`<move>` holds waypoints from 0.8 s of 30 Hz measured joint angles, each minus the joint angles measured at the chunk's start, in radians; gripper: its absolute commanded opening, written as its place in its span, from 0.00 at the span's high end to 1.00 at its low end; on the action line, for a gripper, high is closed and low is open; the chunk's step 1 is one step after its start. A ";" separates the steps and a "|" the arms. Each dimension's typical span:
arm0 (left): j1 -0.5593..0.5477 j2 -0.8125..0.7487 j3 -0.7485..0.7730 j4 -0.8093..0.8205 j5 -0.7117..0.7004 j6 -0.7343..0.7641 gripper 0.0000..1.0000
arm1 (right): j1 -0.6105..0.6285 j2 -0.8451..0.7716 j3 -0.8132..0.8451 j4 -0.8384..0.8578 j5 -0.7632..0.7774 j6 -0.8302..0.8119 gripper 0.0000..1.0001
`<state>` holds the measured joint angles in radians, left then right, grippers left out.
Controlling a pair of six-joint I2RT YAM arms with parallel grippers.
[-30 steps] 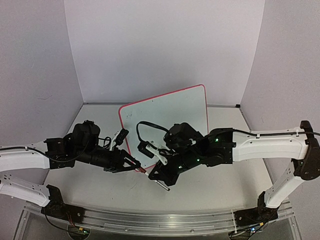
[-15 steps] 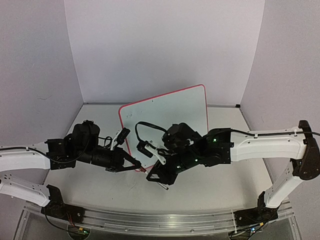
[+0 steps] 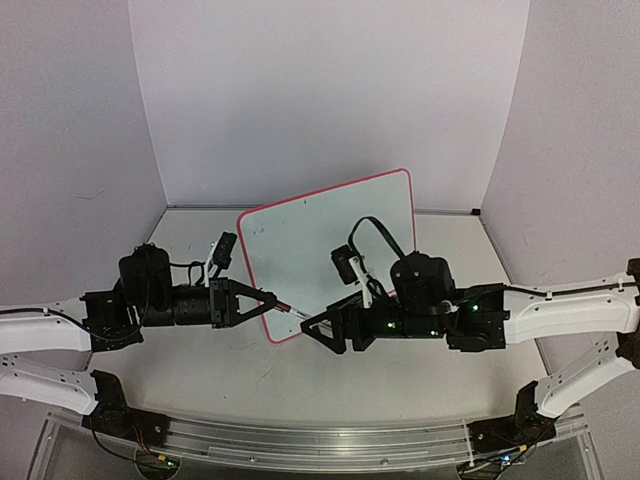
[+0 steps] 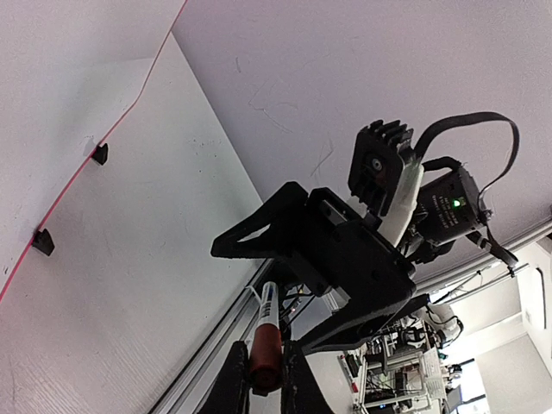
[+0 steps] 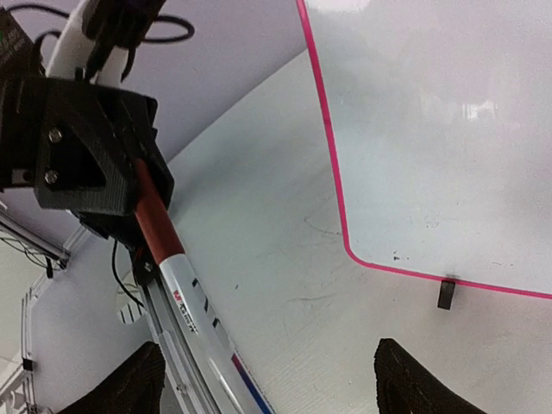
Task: Write a sentence on the whiteboard
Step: Open the whiteboard marker from the pen cap.
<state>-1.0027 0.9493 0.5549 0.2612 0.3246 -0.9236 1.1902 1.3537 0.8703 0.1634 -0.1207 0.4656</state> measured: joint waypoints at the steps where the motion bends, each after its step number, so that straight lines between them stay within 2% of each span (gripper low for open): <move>1: 0.000 0.000 -0.018 0.040 -0.003 -0.006 1.00 | -0.003 -0.005 -0.024 0.052 -0.002 0.017 0.19; 5: 0.000 -0.003 -0.070 0.166 -0.011 -0.029 1.00 | -0.007 -0.003 -0.085 0.263 -0.047 0.094 0.19; 12: 0.002 -0.056 -0.098 0.273 -0.039 -0.042 1.00 | -0.020 0.056 -0.088 0.584 -0.195 0.213 0.21; 17: 0.002 -0.078 -0.137 0.344 -0.059 -0.044 1.00 | -0.023 0.080 -0.088 0.670 -0.245 0.256 0.21; 24: 0.002 -0.087 -0.136 0.346 -0.056 -0.038 1.00 | -0.024 0.083 -0.097 0.717 -0.260 0.277 0.21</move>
<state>-1.0008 0.8627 0.4186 0.6074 0.2687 -0.9614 1.1664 1.4364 0.7734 0.8802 -0.3803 0.7424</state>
